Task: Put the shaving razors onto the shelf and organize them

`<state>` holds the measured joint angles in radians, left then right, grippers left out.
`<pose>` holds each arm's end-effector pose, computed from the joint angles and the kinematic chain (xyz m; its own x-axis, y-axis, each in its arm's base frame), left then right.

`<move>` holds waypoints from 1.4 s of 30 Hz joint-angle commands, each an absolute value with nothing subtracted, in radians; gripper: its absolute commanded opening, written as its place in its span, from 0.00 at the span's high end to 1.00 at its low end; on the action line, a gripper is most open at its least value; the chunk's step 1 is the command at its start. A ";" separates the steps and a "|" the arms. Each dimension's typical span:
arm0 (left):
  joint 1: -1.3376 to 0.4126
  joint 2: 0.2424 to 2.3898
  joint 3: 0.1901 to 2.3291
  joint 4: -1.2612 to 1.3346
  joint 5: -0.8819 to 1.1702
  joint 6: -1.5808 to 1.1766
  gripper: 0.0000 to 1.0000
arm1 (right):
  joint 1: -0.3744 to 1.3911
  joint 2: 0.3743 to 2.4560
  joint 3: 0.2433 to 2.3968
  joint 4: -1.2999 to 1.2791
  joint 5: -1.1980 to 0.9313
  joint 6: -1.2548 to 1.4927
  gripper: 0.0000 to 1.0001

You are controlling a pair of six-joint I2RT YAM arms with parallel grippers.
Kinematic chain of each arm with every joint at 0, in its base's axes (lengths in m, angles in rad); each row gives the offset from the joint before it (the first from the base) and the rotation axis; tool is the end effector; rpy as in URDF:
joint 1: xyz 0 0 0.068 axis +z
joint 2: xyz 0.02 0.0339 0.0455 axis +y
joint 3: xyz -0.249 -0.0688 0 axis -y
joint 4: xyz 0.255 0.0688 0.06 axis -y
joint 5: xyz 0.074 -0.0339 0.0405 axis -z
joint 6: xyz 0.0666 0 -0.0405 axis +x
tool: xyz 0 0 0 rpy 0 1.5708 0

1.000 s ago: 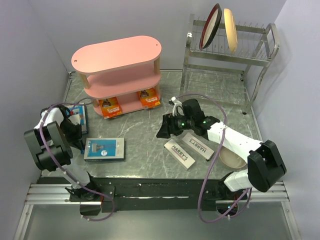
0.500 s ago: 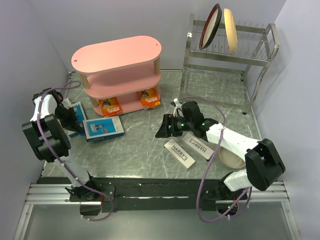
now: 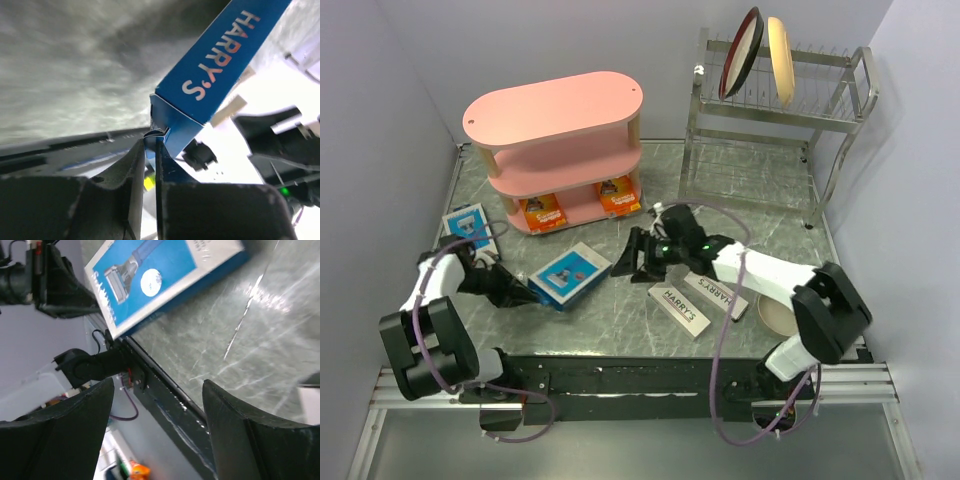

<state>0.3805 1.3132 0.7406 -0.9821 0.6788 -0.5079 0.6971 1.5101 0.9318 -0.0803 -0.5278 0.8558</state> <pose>0.2063 0.0375 0.1407 -0.6752 -0.6777 0.2913 -0.6959 0.4541 -0.5564 0.2508 0.2538 0.1924 -0.9570 0.0495 -0.2857 -0.2095 0.5633 0.7992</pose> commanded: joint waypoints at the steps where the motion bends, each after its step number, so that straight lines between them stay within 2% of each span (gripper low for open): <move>1: 0.307 1.261 0.657 -0.867 0.808 -0.718 0.79 | 0.732 1.626 1.020 -0.080 -0.489 1.026 0.20; 2: 0.286 1.252 0.635 -0.870 0.810 -0.732 0.69 | 0.738 1.649 1.029 -0.086 -0.491 1.047 0.20; 3: 0.281 1.247 0.620 -0.874 0.801 -0.751 0.44 | 0.744 1.672 1.041 -0.090 -0.489 1.087 0.20; 4: 0.278 1.243 0.611 -0.882 0.790 -0.750 0.33 | 0.753 1.705 1.067 -0.113 -0.477 1.103 0.20; 6: 0.278 1.242 0.627 -0.919 0.781 -0.727 0.18 | 0.793 1.735 1.089 -0.123 -0.466 1.140 0.19; 9: 0.282 1.270 0.718 -0.980 0.749 -0.674 0.13 | 0.845 1.765 1.114 -0.129 -0.450 1.178 0.19; 11: 0.330 1.299 0.817 -0.977 0.712 -0.623 0.11 | 0.856 1.784 1.134 -0.146 -0.430 1.192 0.19; 16: 0.417 1.334 0.885 -0.772 0.608 -0.464 0.16 | 0.868 1.847 1.178 -0.155 -0.413 1.193 0.19; 22: 0.440 1.327 0.787 -0.565 0.662 -0.402 0.22 | 0.873 1.847 1.164 -0.152 -0.367 1.166 0.20; 24: 0.430 1.330 0.761 -0.500 0.703 -0.426 0.25 | 0.873 1.839 1.146 -0.135 -0.354 1.146 0.20; 27: 0.420 1.368 0.717 -0.422 0.652 -0.451 0.27 | 0.873 1.833 1.108 -0.103 -0.350 1.144 0.20; 42: 0.206 1.390 0.534 -0.167 0.649 -0.541 0.28 | 0.818 1.832 1.037 -0.020 -0.382 1.118 0.21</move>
<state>0.2581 1.3941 0.5705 -0.2653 0.6312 -0.4877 0.8425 1.8519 1.0580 -0.0814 -0.3798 1.1343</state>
